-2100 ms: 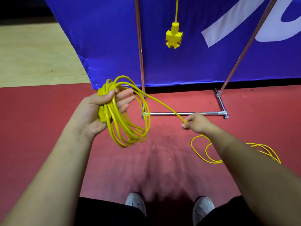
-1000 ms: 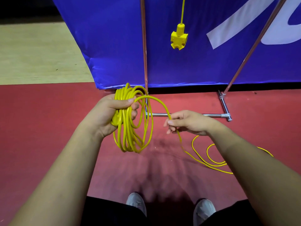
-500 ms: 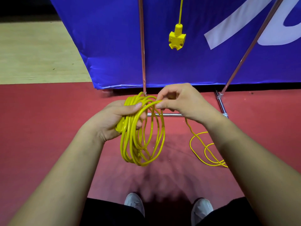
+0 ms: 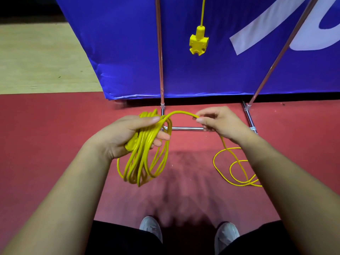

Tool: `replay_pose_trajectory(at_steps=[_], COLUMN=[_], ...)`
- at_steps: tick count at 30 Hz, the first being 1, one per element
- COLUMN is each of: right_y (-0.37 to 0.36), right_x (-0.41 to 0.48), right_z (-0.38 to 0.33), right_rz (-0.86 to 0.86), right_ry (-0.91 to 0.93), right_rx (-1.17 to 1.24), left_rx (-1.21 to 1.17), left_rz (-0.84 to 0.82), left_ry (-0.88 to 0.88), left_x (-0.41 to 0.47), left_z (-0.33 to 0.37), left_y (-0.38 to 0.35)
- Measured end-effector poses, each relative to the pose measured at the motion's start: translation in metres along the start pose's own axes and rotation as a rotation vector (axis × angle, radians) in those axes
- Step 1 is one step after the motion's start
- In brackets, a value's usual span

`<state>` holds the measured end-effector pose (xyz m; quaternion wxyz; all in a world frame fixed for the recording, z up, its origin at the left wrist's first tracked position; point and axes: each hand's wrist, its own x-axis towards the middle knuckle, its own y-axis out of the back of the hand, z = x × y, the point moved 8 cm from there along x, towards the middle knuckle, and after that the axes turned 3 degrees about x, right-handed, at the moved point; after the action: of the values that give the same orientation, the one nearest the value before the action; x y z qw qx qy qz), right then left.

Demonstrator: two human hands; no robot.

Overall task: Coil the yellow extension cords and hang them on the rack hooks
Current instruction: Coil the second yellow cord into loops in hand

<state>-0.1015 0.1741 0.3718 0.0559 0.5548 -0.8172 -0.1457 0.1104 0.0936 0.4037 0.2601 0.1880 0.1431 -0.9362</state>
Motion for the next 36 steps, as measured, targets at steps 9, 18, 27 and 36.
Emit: replay_pose_trajectory(at_steps=[9, 18, 27, 36], right_y=[-0.059, -0.010, -0.007, -0.002], right_x=[-0.010, -0.003, 0.011, 0.006], right_z=[-0.082, 0.028, -0.017, -0.046], right_rz=[-0.202, -0.137, 0.120, 0.184], right_ry=[0.270, -0.110, 0.125, 0.232], right_rx=[-0.077, -0.073, -0.132, -0.234], left_rx=[-0.017, -0.058, -0.120, -0.144], left_rz=[-0.117, 0.034, -0.035, -0.222], left_ry=[-0.065, -0.092, -0.024, -0.045], left_x=[0.003, 0.002, 0.001, -0.001], left_z=[0.001, 0.007, 0.001, 0.005], left_y=[-0.007, 0.018, 0.012, -0.008])
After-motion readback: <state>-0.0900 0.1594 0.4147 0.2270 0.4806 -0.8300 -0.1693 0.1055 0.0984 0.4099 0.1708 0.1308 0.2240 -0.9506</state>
